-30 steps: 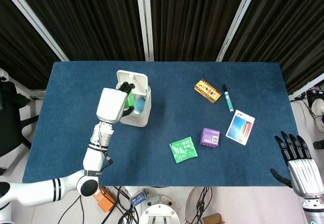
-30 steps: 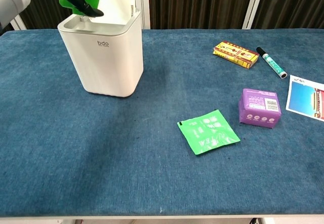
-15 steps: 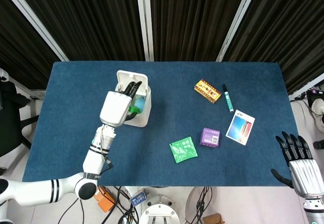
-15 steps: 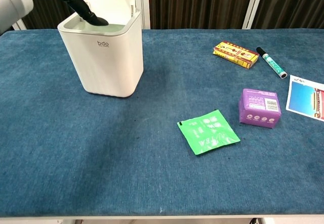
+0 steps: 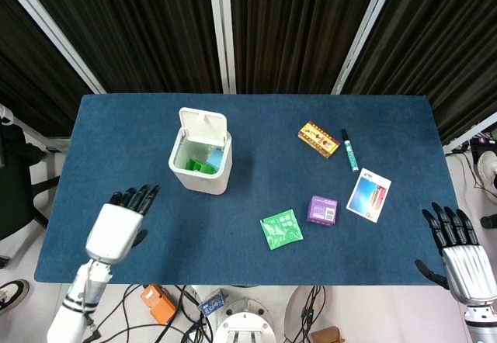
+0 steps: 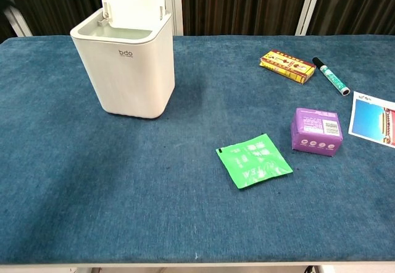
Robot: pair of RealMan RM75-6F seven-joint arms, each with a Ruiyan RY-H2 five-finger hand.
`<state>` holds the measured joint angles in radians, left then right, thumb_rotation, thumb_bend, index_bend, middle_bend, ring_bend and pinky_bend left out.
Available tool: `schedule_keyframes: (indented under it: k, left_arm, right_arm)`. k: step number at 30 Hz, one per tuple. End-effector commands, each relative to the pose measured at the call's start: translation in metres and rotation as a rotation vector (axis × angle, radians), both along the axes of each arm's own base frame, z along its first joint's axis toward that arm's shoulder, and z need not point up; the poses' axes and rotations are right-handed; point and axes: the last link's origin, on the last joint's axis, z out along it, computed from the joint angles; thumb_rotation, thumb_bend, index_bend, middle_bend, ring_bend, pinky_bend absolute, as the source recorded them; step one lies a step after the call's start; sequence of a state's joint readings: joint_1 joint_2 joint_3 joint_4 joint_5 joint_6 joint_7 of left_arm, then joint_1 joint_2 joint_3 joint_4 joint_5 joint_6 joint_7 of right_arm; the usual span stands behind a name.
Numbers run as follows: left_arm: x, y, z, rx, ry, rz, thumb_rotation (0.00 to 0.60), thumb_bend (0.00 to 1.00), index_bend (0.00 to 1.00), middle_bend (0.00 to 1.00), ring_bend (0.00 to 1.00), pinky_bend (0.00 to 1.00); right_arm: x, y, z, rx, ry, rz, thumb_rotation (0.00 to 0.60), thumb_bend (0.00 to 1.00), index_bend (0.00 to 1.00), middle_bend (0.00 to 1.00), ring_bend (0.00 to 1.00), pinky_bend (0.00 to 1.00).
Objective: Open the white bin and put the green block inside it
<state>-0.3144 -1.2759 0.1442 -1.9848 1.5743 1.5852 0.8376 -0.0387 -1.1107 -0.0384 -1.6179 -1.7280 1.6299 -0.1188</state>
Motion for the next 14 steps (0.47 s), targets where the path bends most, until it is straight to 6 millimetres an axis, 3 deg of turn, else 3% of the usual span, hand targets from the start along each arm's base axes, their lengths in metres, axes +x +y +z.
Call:
schedule_keyframes:
  k: [1,3,9,14]
  left_arm:
    - [-0.077,-0.051,0.018,0.015,-0.061,0.107,0.6,0.0,0.09,0.1,0.04,0.06]
    - [-0.095,-0.058,0.016,0.05,-0.097,0.12,0.6,0.0,0.06,0.04,0.0,0.01]
    - [-0.128,-0.063,0.014,0.144,-0.211,0.124,0.6,0.0,0.05,0.03,0.0,0.0]
    - [-0.136,-0.058,0.022,0.122,-0.22,0.148,0.6,0.0,0.02,0.03,0.0,0.0]
  right_arm:
    - [0.001,0.001,-0.004,0.006,0.007,-0.004,0.6,0.31,0.0,0.0,0.0,0.0]
    - [0.001,0.002,-0.006,0.006,0.012,-0.008,0.6,0.31,0.0,0.0,0.0,0.0]
    - [0.0,0.001,-0.004,-0.009,0.011,-0.021,0.6,0.31,0.0,0.0,0.0,0.0]
    - [-0.001,0.0,-0.004,-0.009,0.013,-0.023,0.6,0.31,0.0,0.0,0.0,0.0]
